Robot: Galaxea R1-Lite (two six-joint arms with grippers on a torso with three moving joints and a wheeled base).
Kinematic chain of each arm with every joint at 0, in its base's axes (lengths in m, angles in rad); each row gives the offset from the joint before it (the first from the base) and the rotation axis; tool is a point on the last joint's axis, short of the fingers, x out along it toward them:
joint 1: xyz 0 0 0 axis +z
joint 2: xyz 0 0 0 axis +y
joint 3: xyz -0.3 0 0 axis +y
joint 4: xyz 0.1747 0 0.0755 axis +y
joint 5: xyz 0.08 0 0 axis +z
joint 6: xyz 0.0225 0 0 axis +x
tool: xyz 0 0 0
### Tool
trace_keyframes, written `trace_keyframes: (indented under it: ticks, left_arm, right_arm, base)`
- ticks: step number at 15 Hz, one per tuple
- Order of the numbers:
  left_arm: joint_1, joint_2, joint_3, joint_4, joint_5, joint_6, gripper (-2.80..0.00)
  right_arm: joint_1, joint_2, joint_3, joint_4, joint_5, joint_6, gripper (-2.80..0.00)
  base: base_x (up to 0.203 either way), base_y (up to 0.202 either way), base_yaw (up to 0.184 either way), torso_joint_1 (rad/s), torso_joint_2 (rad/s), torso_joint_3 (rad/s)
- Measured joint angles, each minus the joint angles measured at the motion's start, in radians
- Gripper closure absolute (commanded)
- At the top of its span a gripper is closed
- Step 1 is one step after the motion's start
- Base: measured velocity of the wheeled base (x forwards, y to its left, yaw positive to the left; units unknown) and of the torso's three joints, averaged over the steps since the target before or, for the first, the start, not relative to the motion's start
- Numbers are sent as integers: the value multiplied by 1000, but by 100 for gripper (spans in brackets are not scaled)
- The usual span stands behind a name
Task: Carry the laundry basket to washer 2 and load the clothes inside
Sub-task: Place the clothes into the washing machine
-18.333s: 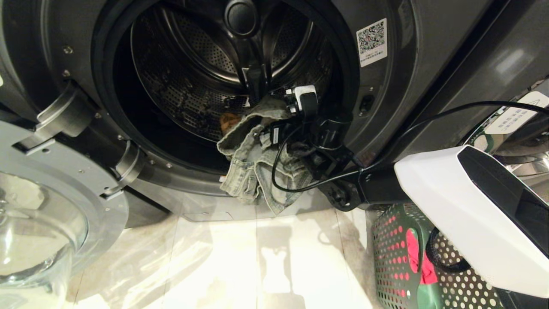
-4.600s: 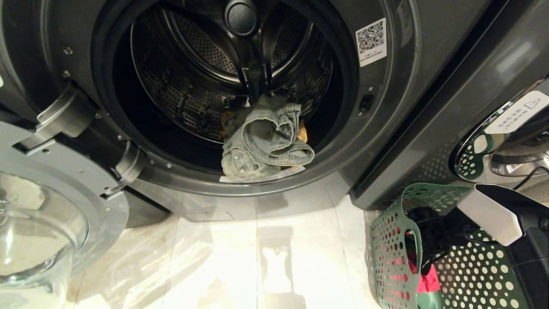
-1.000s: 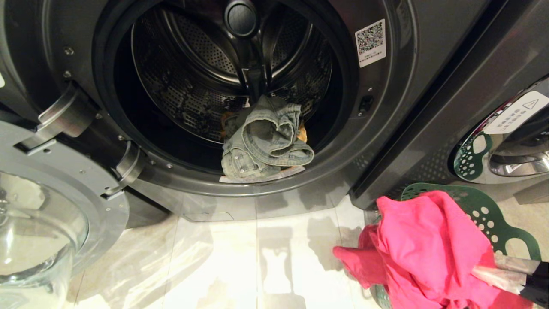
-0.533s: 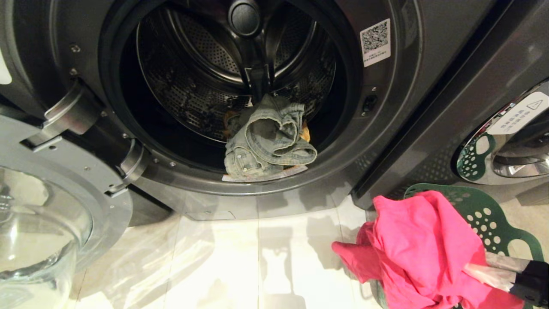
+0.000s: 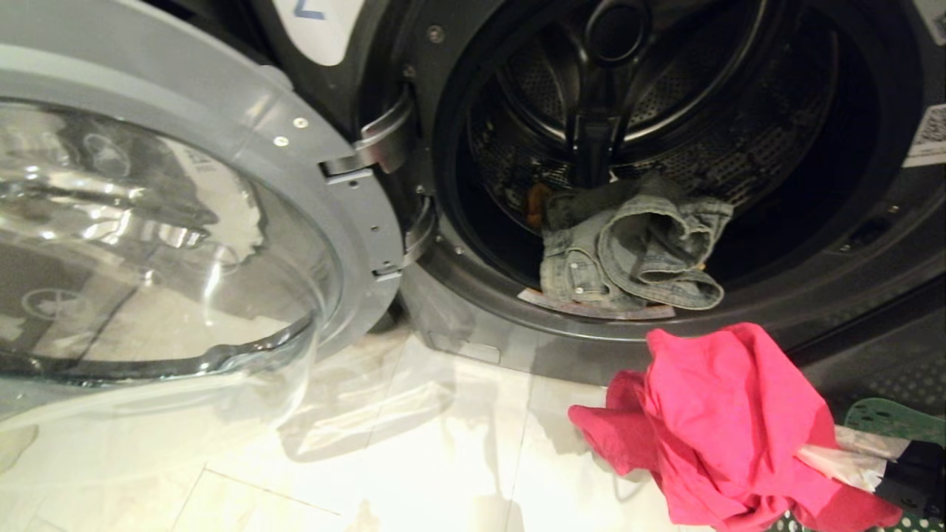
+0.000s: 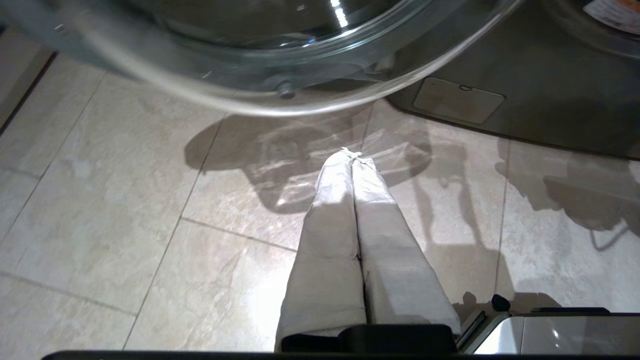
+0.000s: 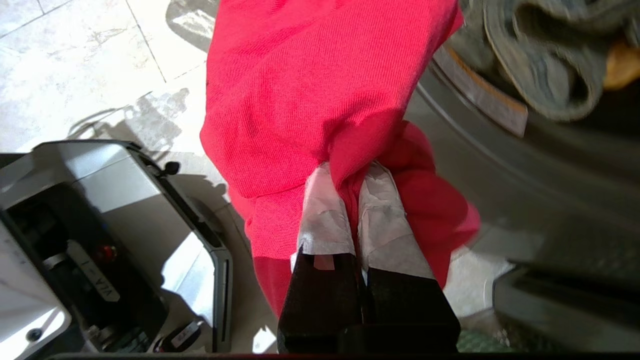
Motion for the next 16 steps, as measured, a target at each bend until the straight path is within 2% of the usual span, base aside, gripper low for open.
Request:
trace_keyframes:
  ticks: [3, 6, 10, 12, 14, 16]
  left_arm:
    - [0, 0, 0, 0, 0, 0, 0]
    - [1, 0, 0, 0, 0, 0, 0]
    - [0, 0, 0, -1, 0, 0, 0]
    - [0, 0, 0, -1, 0, 1, 0]
    - [0, 0, 0, -1, 0, 1, 0]
    - [0, 0, 0, -1, 0, 1, 0]
  right_arm:
    - [-20, 11, 6, -1, -66, 34, 0]
    - [-52, 81, -22, -29, -152, 62, 0]
    - [-79, 262, -48, -281, -261, 130, 0]
    - [-90, 325, -69, -394, -276, 136, 0]
    - [-93, 355, -74, -401, -278, 137, 0]
    - [-94, 370, -74, -402, -278, 139, 0]
  base:
    - [1, -1, 100, 4, 3, 2]
    - [0, 0, 0, 0, 0, 0]
    - [0, 0, 0, 0, 0, 0]
    - [0, 0, 0, 0, 0, 0]
    - [0, 0, 0, 0, 0, 0]
    - [136, 0, 1, 2, 7, 2]
